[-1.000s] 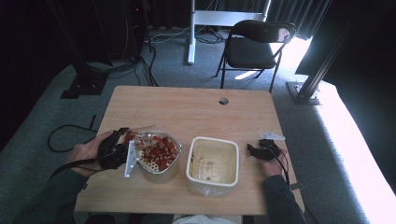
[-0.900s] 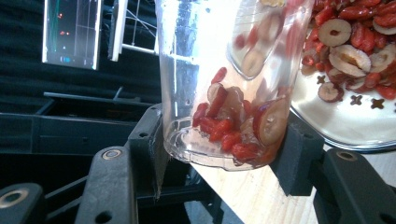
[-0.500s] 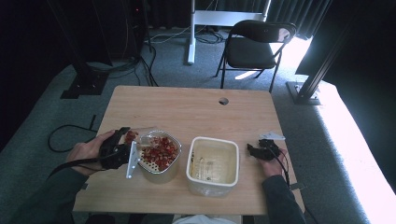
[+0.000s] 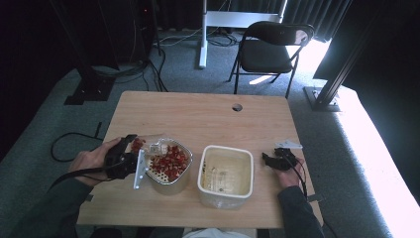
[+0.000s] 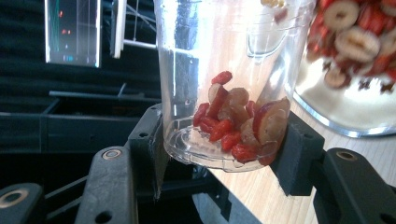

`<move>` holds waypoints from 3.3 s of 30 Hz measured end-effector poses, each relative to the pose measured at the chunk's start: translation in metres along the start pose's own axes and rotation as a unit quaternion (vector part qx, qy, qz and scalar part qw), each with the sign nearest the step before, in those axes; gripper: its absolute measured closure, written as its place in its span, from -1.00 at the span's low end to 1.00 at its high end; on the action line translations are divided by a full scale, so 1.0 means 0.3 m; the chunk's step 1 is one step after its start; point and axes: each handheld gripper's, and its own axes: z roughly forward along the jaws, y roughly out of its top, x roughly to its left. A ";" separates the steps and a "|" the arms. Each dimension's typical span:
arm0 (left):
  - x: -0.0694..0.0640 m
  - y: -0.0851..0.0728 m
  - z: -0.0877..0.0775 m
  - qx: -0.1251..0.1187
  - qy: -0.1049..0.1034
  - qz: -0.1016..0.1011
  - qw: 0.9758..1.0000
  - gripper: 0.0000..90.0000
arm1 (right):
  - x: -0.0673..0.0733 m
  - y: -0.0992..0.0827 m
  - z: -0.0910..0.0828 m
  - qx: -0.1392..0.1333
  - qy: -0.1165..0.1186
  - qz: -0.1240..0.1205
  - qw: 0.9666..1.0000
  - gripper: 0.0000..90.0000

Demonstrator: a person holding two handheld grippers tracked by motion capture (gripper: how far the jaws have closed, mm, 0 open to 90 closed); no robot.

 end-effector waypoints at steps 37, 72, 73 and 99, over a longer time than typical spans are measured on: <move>-0.011 -0.064 0.010 0.024 0.005 -0.029 0.999 0.00 | -0.004 0.001 0.001 0.000 0.001 -0.001 1.000 -0.16; -0.005 -0.066 0.011 -0.018 -0.013 -0.098 0.995 0.00 | -0.004 0.001 0.001 0.000 0.000 -0.001 1.000 -0.16; -0.003 -0.065 0.013 -0.028 -0.019 -0.114 0.993 -0.01 | -0.004 0.001 0.001 0.000 0.000 -0.001 1.000 -0.16; 0.050 -0.028 0.036 -0.148 -0.095 -0.287 0.942 -0.01 | -0.003 0.001 0.001 0.000 0.000 0.000 1.000 -0.16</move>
